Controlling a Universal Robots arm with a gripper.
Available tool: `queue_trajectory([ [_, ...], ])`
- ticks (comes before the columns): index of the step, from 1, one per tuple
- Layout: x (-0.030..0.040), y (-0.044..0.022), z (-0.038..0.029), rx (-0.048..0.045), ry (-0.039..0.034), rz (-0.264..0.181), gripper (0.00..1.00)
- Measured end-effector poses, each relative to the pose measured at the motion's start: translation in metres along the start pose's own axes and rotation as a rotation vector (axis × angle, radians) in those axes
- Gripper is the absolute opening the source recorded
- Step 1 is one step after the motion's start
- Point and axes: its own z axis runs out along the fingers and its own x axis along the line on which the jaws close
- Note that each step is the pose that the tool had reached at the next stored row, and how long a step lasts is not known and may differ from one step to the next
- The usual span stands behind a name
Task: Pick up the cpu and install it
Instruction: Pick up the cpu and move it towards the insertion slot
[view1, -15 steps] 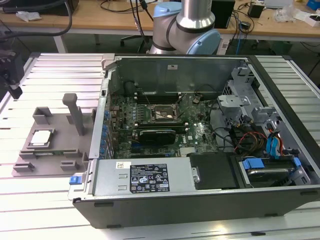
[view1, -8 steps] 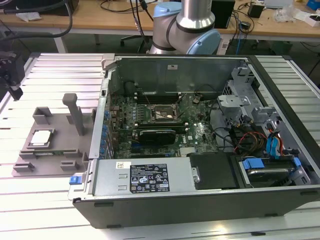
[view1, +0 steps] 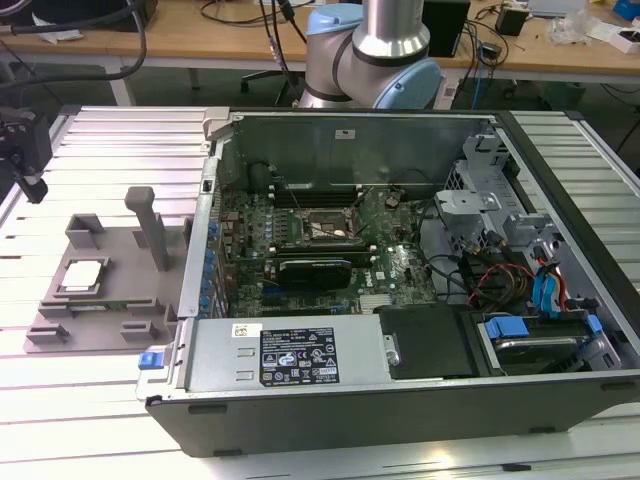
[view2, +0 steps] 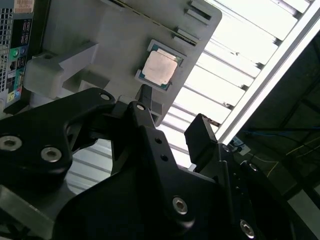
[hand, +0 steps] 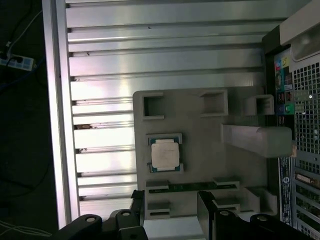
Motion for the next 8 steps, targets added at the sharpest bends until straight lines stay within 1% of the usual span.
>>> queue_trajectory([
  [8,0.0001,0.0001,0.0032,0.0,-0.0001,0.0,0.54],
])
